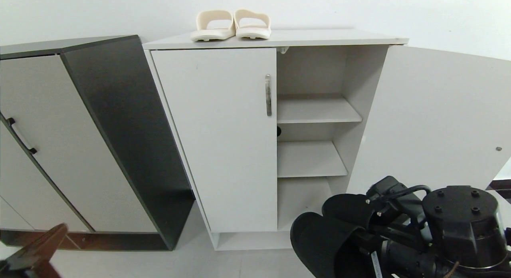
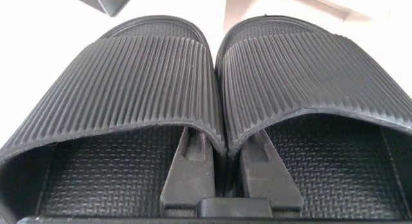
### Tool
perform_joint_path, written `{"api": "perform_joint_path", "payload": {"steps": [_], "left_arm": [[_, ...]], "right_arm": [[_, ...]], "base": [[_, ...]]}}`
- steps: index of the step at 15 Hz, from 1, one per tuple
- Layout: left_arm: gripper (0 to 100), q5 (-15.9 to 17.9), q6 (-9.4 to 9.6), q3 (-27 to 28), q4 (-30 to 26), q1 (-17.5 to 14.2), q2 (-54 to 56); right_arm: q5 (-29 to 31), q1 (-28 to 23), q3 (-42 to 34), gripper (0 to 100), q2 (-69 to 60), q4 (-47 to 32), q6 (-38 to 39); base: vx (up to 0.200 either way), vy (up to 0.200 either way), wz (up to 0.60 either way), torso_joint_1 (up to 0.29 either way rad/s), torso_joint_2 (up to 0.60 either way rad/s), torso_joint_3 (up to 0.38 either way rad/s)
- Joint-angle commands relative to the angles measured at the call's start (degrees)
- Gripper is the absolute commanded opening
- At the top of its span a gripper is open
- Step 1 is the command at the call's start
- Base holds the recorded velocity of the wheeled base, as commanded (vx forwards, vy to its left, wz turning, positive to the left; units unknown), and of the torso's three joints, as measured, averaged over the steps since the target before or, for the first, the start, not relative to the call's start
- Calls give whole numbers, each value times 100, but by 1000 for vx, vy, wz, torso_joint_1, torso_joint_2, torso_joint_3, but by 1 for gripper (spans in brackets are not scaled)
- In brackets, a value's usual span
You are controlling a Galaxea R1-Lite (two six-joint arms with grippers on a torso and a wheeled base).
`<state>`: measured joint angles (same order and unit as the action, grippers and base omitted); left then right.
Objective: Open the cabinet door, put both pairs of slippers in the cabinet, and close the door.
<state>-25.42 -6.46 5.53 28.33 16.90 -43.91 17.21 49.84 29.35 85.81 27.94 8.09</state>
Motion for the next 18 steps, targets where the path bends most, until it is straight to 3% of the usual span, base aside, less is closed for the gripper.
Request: {"api": "perform_joint_path", "payload": {"steps": [1, 2, 3, 5, 7, 8, 9, 10, 11, 12, 14, 16, 17, 18], "left_arm": [[0, -51, 303, -553, -2341, -1092, 3486], [0, 230, 338, -545, -2728, -1110, 3943], [0, 468, 189, -553, -2587, -1110, 3864], [0, 942, 180, -553, -2578, -1110, 3881], [0, 1461, 479, -553, -2578, -1110, 3881], [0, 2243, 1068, -553, -2719, -1110, 3881], [0, 2753, 971, -553, -2912, -1110, 3864], [0, 2551, 655, -553, -2824, -1180, 3872], [0, 2287, 708, -553, -2842, -1338, 3916], [0, 2181, 813, -553, -2842, -1883, 4101], [0, 2067, 796, -553, -2842, -1830, 4110], [0, 2445, 708, -553, -2833, -1672, 4356], [0, 2568, 734, -553, -2833, -1672, 4373], [0, 2638, 875, -553, -2833, -1672, 4373]], "right_arm": [[1, 9, 0, 0, 278, 124, -10], [10, 9, -9, 0, 401, 256, -18], [45, 35, -26, 0, 498, 440, -27], [195, 97, -132, 0, 560, 669, -36], [186, 97, -272, 0, 542, 730, -36], [177, 97, -378, 0, 551, 836, -36], [177, 97, -395, 0, 568, 915, -36], [168, 97, -404, 0, 577, 950, -45], [177, 97, -404, 0, 586, 968, -36], [168, 97, -387, 0, 586, 968, -45], [168, 97, -387, 0, 621, 968, -45], [177, 97, -404, 0, 586, 976, -18], [177, 97, -404, 0, 551, 994, -18], [186, 97, -404, 0, 551, 1108, -27]], "base": [[0, 0, 0, 0, 0, 0], [0, 0, 0, 0, 0, 0], [0, 0, 0, 0, 0, 0], [0, 0, 0, 0, 0, 0], [0, 0, 0, 0, 0, 0], [0, 0, 0, 0, 0, 0], [0, 0, 0, 0, 0, 0], [0, 0, 0, 0, 0, 0], [0, 0, 0, 0, 0, 0], [0, 0, 0, 0, 0, 0], [0, 0, 0, 0, 0, 0], [0, 0, 0, 0, 0, 0], [0, 0, 0, 0, 0, 0], [0, 0, 0, 0, 0, 0]]}}
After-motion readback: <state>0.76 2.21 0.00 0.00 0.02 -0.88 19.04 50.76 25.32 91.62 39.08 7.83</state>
